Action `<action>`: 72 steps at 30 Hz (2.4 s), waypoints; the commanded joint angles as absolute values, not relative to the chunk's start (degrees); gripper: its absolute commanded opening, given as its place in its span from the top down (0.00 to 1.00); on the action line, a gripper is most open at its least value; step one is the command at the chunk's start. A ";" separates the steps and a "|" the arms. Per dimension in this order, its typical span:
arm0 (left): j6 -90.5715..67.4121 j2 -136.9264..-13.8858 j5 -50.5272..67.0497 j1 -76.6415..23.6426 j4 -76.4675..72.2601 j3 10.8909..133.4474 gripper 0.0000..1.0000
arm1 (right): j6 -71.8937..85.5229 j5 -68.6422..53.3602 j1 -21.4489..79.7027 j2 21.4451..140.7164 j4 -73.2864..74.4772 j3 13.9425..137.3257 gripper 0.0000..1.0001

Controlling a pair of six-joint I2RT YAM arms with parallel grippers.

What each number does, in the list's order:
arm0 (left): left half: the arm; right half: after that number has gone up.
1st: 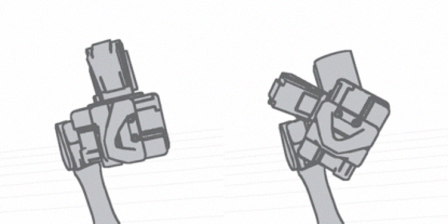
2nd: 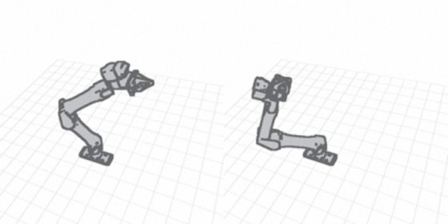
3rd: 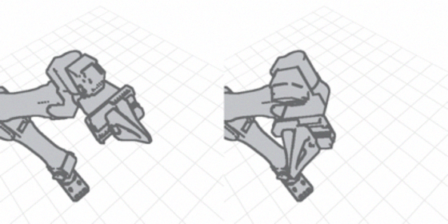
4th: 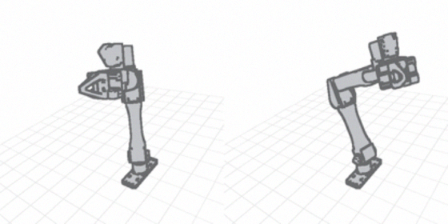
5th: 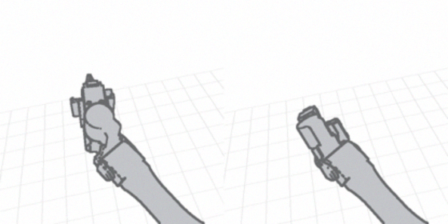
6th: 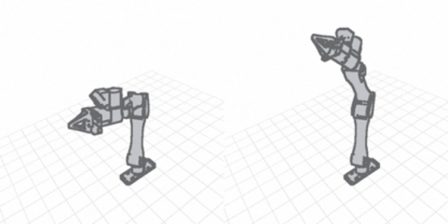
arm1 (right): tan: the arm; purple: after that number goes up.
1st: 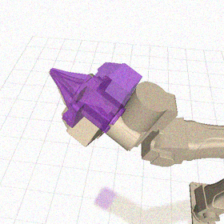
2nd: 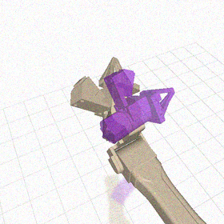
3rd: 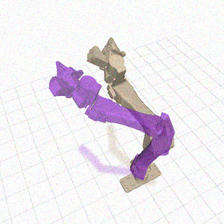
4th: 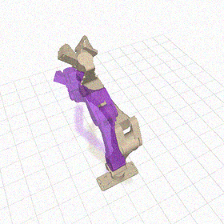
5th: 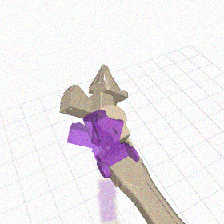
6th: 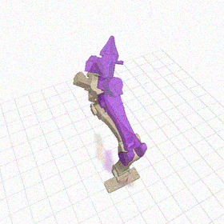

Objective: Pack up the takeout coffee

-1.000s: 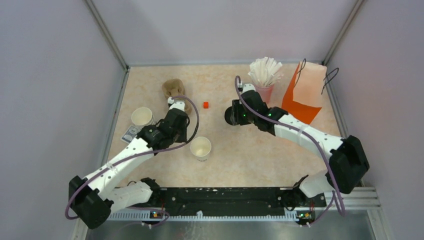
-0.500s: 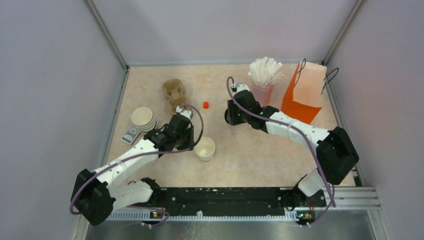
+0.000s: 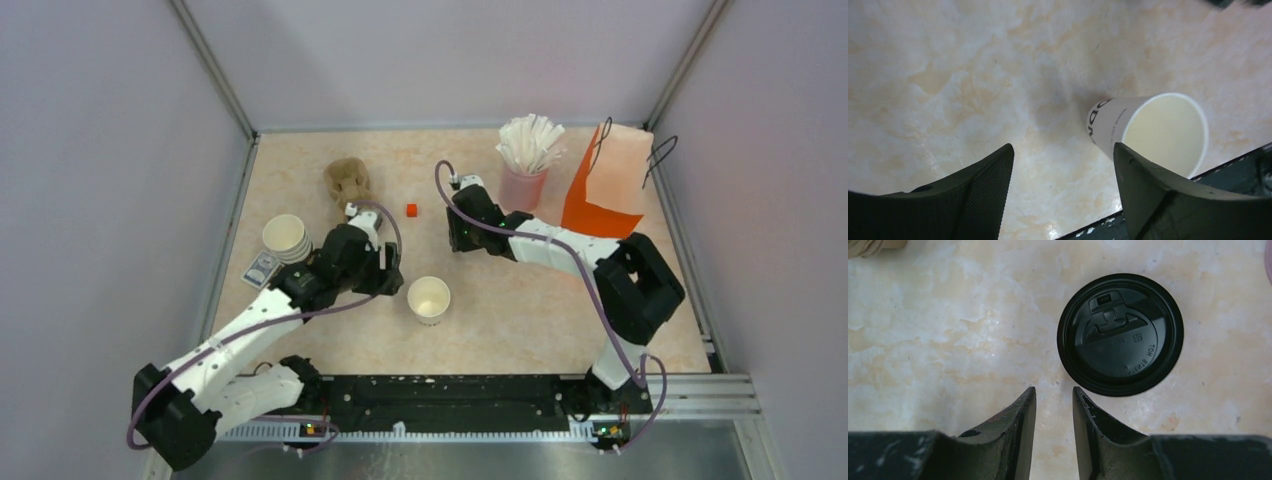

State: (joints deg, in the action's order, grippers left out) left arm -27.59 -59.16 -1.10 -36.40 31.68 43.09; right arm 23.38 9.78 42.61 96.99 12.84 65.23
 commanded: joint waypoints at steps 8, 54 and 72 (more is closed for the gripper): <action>-11.35 -42.83 -9.76 -36.23 31.51 48.36 0.01 | 21.79 14.63 43.24 107.49 12.65 77.21 0.77; -9.58 -37.19 -11.02 -36.26 28.56 43.39 0.01 | 25.84 11.81 41.13 106.05 12.41 76.14 1.00; -9.49 -37.09 -10.61 -36.25 28.40 43.25 0.01 | 25.44 11.90 40.56 104.68 12.17 75.50 1.00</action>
State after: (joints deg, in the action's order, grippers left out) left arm -10.07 -37.39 -10.79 -36.42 30.11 43.44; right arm 25.56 12.12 41.06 108.47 14.24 75.72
